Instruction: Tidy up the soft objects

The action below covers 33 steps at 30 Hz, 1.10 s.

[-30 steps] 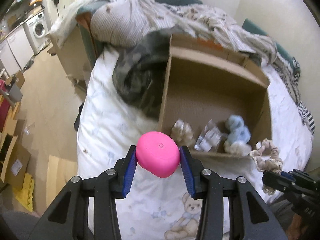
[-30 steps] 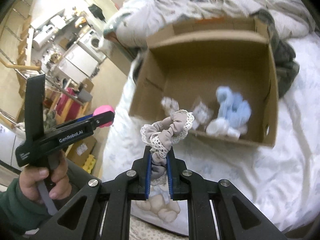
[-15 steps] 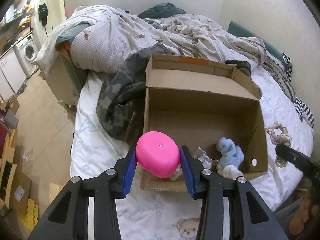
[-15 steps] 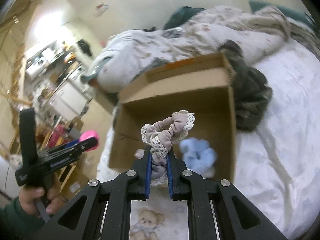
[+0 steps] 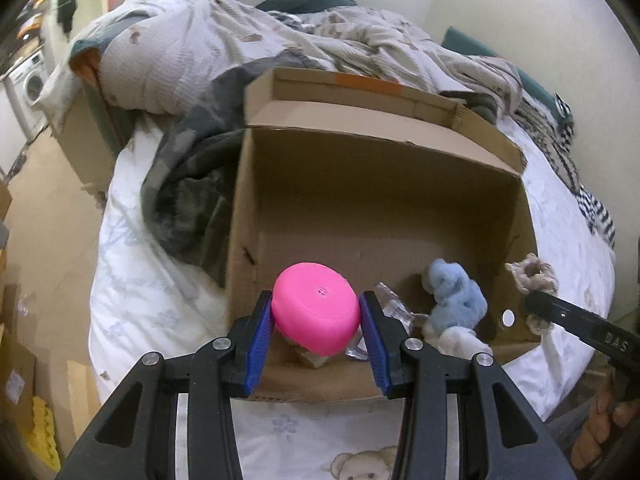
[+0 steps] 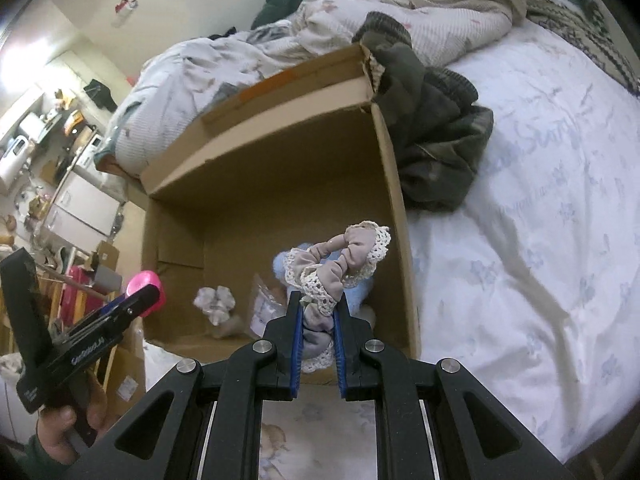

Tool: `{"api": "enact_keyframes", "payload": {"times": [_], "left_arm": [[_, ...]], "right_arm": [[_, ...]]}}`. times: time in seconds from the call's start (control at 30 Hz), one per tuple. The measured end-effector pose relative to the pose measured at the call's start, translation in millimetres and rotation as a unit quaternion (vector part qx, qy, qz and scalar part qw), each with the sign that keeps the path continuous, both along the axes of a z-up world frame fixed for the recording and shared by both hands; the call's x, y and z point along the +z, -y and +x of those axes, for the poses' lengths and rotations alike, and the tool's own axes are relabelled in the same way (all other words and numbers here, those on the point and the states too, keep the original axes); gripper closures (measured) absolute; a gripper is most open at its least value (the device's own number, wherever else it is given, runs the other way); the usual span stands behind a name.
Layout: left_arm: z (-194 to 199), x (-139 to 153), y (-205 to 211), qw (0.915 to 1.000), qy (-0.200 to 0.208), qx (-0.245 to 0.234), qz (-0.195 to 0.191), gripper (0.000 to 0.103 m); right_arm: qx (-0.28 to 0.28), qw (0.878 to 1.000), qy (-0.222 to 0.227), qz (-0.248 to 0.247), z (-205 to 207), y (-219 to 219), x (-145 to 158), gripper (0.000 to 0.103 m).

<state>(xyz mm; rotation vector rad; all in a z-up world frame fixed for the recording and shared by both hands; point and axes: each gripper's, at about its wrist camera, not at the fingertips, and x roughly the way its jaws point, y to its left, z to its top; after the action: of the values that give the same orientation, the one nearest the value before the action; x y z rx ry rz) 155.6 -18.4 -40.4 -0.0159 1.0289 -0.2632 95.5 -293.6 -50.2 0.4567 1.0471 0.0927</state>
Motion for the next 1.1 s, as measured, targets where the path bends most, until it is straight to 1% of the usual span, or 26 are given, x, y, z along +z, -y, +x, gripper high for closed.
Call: {"api": "enact_keyframes", "payload": {"times": [0.13, 0.23, 0.3, 0.53, 0.67, 0.73, 0.77, 0.8, 0.87, 0.9, 0.93, 0.97, 1.0, 1.03, 1.1], "left_arm": [[-0.3, -3.7, 9.1, 0.9999, -0.004, -0.013, 0.005, 0.064], [-0.4, -6.5, 10.2, 0.9999, -0.009, -0.012, 0.008, 0.064], [-0.4, -9.3, 9.9, 0.9998, -0.012, -0.010, 0.013, 0.064], [2.5, -16.1, 7.0, 0.9996, -0.024, 0.000, 0.013, 0.064], [2.4, -18.2, 7.3, 0.9995, -0.022, 0.000, 0.022, 0.064], [1.9, -20.2, 7.1, 0.9992, -0.025, 0.002, 0.030, 0.063], [2.0, -21.1, 7.2, 0.9991, -0.028, 0.003, 0.031, 0.063], [2.0, -22.0, 6.7, 0.9990, -0.032, 0.003, 0.029, 0.063], [2.0, -22.7, 5.6, 0.9990, -0.038, 0.001, 0.023, 0.062], [2.0, -21.9, 4.9, 0.9991, -0.038, 0.002, 0.021, 0.054], [1.7, -20.5, 4.0, 0.9991, -0.037, 0.005, 0.019, 0.038], [1.3, -18.5, 3.2, 0.9993, -0.033, 0.009, 0.016, 0.032], [-0.3, -15.1, 1.3, 0.9995, -0.025, 0.015, 0.011, 0.027], [-1.6, -12.4, 0.5, 0.9997, -0.018, 0.016, 0.006, 0.027], [-4.7, -9.5, 1.5, 0.9999, -0.013, 0.008, 0.001, 0.027]], "right_arm": [[0.011, 1.000, -0.025, -0.015, 6.3, -7.2, -11.7, 0.088], [0.016, 0.998, -0.049, -0.047, 8.1, -12.4, -21.6, 0.088], [0.014, 0.997, -0.058, -0.048, 7.5, -12.4, -25.7, 0.088], [0.018, 0.997, -0.059, -0.051, 8.0, -15.0, -26.5, 0.087], [0.018, 0.997, -0.063, -0.051, 8.7, -15.9, -27.6, 0.087], [0.015, 0.996, -0.067, -0.052, 9.1, -15.7, -28.7, 0.081], [0.013, 0.996, -0.070, -0.056, 9.0, -15.2, -28.9, 0.072], [0.012, 0.996, -0.069, -0.057, 8.9, -15.0, -28.6, 0.059], [0.011, 0.997, -0.058, -0.042, 8.0, -14.2, -25.8, 0.039], [0.012, 0.998, -0.049, -0.035, 7.2, -14.7, -22.7, 0.035], [0.013, 0.998, -0.041, -0.034, 6.5, -15.5, -19.6, 0.035], [0.018, 0.999, -0.027, -0.024, 5.8, -16.6, -15.5, 0.033], [0.023, 1.000, -0.012, -0.012, 5.2, -17.8, -11.1, 0.026], [0.025, 1.000, 0.000, -0.010, 4.6, -19.4, -6.3, 0.022], [0.024, 0.999, 0.022, -0.025, 2.5, -22.9, 2.9, 0.015]]}}
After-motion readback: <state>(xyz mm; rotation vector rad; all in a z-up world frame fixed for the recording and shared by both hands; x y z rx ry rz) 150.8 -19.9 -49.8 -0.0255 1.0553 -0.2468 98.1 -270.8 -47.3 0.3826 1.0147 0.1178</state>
